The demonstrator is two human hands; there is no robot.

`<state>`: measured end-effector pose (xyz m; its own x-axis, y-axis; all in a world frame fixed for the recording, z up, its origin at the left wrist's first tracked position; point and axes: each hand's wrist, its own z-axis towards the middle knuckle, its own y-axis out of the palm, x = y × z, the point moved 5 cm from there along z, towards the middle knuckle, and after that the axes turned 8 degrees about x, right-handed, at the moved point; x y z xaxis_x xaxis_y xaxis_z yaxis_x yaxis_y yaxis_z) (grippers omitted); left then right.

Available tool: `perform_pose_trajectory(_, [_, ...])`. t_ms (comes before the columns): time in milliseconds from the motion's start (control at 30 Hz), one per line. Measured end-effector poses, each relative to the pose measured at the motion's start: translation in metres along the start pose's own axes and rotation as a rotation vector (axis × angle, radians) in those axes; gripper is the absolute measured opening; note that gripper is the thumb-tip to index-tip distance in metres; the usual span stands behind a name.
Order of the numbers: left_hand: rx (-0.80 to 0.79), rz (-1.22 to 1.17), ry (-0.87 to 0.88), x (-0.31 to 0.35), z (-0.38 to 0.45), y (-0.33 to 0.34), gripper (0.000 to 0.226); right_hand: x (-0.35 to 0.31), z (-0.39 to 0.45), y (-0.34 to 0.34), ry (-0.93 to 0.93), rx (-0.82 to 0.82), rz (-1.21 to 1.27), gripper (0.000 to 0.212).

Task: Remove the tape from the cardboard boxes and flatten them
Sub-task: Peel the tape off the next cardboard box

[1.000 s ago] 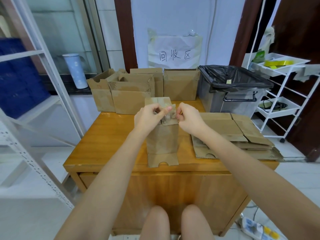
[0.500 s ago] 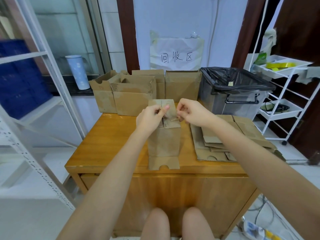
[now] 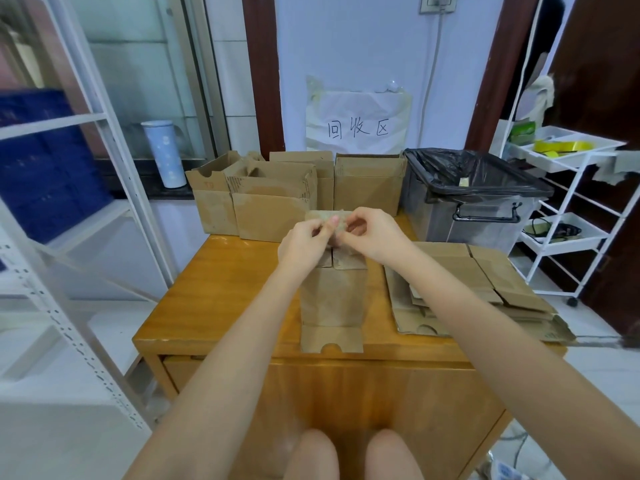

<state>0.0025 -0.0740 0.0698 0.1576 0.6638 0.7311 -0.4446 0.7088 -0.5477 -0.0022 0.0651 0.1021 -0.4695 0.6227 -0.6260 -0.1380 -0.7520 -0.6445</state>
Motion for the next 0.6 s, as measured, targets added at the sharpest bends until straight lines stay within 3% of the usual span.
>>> perform_pose_trajectory(133, [-0.015, -0.036, 0.006, -0.002, -0.002, -0.001, 0.05, 0.0, 0.002, 0.008, -0.071, -0.069, 0.091, 0.018])
perform_pose_trajectory(333, [-0.088, -0.038, -0.017, 0.0, -0.005, 0.001, 0.05, 0.008, 0.007, 0.013, -0.051, 0.085, 0.042, 0.006])
perform_pose_trajectory(433, [-0.13, -0.078, 0.025, -0.006, -0.003, 0.004, 0.034, 0.017, 0.01, 0.016, 0.035, 0.118, 0.094, 0.01])
perform_pose_trajectory(600, [-0.069, -0.087, -0.016, -0.008, 0.0, 0.002, 0.012, 0.022, 0.012, 0.013, 0.108, -0.115, 0.331, 0.019])
